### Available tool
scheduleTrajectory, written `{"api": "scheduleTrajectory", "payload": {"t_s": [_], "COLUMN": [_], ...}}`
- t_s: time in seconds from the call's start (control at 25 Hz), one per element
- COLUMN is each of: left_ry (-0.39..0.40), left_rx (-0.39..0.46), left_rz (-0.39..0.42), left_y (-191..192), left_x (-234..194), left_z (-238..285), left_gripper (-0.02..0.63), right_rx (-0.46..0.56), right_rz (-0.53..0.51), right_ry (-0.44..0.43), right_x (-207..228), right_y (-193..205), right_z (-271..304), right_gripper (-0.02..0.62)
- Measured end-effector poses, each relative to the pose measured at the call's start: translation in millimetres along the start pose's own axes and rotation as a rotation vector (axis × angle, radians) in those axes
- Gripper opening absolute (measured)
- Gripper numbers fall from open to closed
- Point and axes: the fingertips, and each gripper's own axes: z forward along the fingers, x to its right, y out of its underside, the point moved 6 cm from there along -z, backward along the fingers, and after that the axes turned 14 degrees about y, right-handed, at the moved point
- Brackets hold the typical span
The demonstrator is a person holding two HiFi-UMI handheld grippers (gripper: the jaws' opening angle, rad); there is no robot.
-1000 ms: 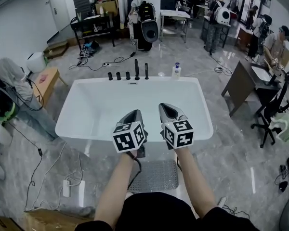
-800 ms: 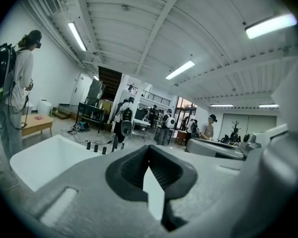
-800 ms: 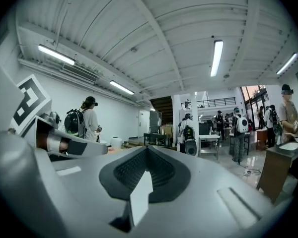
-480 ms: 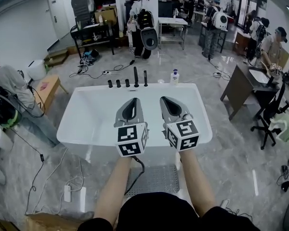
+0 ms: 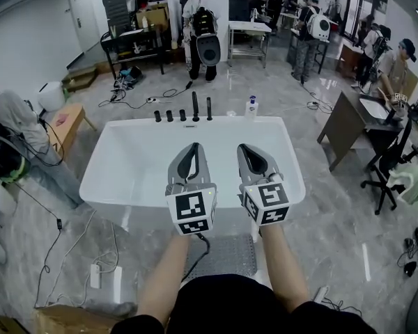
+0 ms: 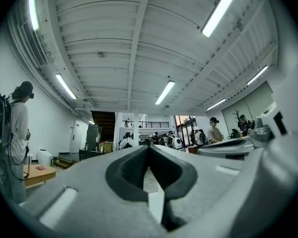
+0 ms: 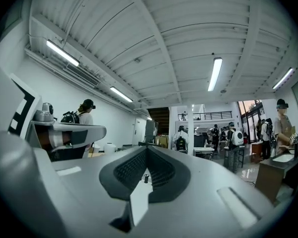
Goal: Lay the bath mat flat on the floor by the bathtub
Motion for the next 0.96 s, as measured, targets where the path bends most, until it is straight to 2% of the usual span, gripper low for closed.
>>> {"api": "scheduleTrajectory", "payload": {"t_s": [0.52,0.72,0.96], "left_ry": [0.006,0.006,-0.011], "left_rx": [-0.035,-0.041,-0.059], "left_rz": [0.013,0.013,0.013], "left_y": [3.9,5.1,6.9], "left_x": [1.0,-0.5,-7.6], "left_z": [-1.5,-7.0,-9.6], "left_gripper": [0.006,0.006,0.006], "right_rx": [0.015,0.009,0.005], "right_rz": [0.002,-0.070,-0.025], "right_ry": [-0.004,-0.002,-0.038], "right_x": [1.3,-6.2,-10.2], "right_y": [-6.3,-4.1,-7.8], "right_z": [-2.6,-7.3,-5.6], "right_gripper": [0.006,0.006,0.006]}}
